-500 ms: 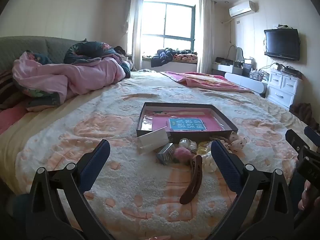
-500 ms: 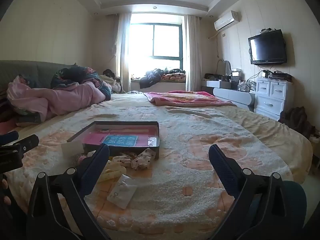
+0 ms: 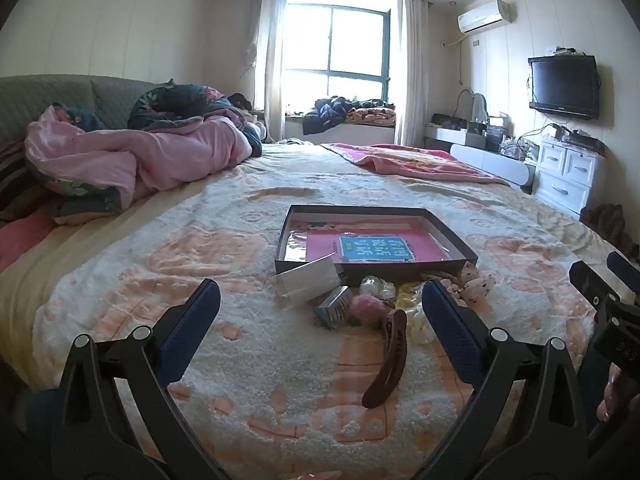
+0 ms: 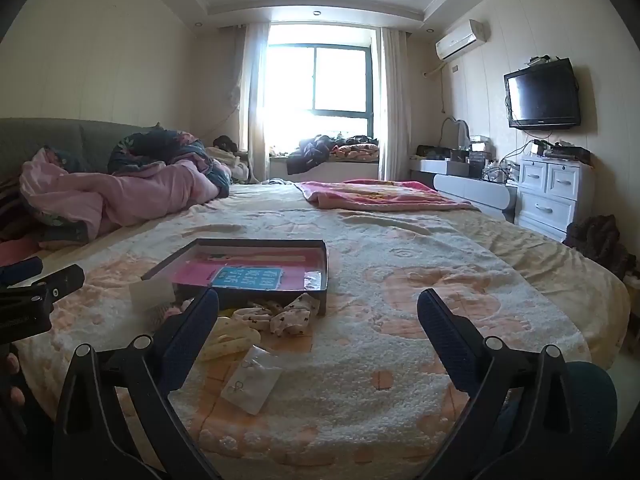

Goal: Organize jewelry

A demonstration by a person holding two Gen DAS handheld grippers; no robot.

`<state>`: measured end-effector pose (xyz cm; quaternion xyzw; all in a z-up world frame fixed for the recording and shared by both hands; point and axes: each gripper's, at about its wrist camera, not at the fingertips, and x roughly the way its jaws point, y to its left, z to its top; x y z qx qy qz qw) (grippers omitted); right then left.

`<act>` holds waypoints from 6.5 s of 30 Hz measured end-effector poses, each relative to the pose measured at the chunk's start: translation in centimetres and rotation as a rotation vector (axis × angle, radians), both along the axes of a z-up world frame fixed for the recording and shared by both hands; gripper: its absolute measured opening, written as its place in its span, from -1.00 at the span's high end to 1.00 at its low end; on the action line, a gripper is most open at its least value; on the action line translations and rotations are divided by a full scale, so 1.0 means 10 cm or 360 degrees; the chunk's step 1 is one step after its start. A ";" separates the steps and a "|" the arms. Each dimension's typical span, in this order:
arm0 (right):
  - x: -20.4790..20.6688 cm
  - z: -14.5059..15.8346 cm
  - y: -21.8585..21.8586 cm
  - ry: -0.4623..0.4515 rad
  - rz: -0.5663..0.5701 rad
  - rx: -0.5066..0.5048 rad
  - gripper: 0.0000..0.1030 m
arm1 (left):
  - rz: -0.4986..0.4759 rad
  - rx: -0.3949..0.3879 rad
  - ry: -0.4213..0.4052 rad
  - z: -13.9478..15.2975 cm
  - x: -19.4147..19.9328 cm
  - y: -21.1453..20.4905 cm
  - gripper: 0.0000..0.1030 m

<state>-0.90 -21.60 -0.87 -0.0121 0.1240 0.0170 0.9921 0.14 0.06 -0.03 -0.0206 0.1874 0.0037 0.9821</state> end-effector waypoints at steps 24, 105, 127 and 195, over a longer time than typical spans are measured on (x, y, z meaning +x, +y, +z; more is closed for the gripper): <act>-0.03 0.03 -0.02 -0.0016 0.0024 0.0007 -0.88 | 0.0005 0.0004 0.0001 -0.01 0.01 0.09 -0.79; 1.75 -0.62 0.10 0.0791 0.0259 0.0053 -0.50 | -0.0434 -0.0004 0.0552 -0.78 0.93 -0.29 -0.43; 1.69 -0.56 -0.17 0.0743 0.0274 0.0195 0.76 | -0.0589 -0.0063 0.0583 -0.71 0.79 -0.41 0.84; 2.52 -0.37 -0.05 0.0539 0.0278 0.0113 -0.34 | -0.0226 -0.0141 0.0467 -0.42 2.38 0.21 0.37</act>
